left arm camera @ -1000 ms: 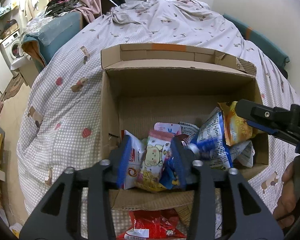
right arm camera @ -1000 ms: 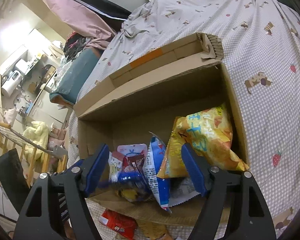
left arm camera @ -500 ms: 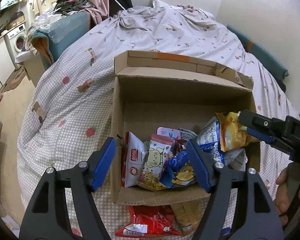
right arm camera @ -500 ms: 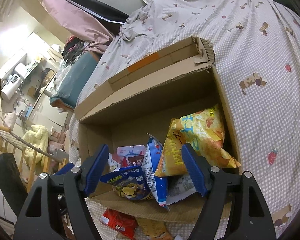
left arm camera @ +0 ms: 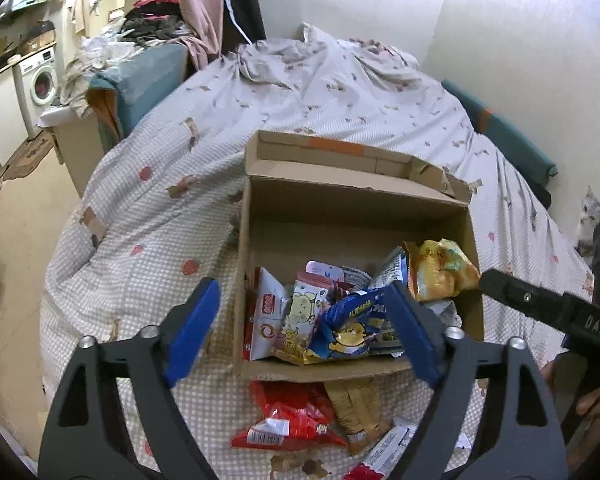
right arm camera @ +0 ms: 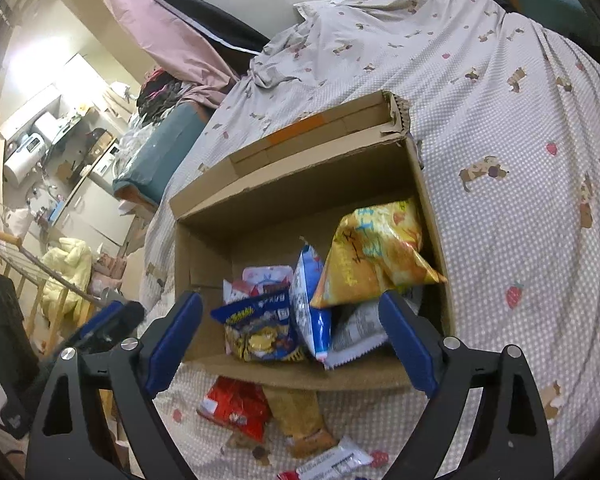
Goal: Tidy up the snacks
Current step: 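Withdraw both tools from the box toward the remaining snacks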
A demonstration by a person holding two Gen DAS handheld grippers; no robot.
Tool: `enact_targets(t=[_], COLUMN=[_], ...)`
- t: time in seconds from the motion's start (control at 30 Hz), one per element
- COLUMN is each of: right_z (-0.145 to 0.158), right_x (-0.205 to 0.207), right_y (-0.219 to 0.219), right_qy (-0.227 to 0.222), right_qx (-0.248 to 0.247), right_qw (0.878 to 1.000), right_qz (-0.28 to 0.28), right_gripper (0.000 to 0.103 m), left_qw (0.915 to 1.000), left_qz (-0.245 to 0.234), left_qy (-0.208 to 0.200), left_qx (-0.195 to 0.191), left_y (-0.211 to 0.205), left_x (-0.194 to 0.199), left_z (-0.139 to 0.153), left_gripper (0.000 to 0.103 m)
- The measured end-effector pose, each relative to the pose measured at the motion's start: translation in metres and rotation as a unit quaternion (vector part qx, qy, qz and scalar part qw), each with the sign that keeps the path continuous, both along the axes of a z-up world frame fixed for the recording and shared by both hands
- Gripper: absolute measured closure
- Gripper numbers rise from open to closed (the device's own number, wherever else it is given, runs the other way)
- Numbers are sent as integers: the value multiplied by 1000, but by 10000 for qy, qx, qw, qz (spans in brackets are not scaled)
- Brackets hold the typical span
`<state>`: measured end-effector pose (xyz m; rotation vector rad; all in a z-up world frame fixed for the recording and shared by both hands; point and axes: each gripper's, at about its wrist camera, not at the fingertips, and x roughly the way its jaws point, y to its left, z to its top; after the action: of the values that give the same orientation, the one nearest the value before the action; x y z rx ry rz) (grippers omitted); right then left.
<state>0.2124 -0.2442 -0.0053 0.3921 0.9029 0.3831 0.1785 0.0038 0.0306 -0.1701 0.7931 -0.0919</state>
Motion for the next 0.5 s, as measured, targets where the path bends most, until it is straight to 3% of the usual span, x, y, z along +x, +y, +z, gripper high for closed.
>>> enact_targets(t=[0.17, 0.5], right_z=[-1, -9], right_x=[-20, -65], right_y=[-4, -14], right_qy=[52, 281], right_qx=[-111, -166], right_qw=[9999, 9995], right_qz=[-11, -53], right_gripper=[11, 10], left_qw=[9998, 9992], left_qz=[98, 7], left_qy=[96, 379], left_qx=[-152, -106], left_y=[9, 11], left_x=[-18, -54], left_z=[0, -12], left_gripper=[11, 11])
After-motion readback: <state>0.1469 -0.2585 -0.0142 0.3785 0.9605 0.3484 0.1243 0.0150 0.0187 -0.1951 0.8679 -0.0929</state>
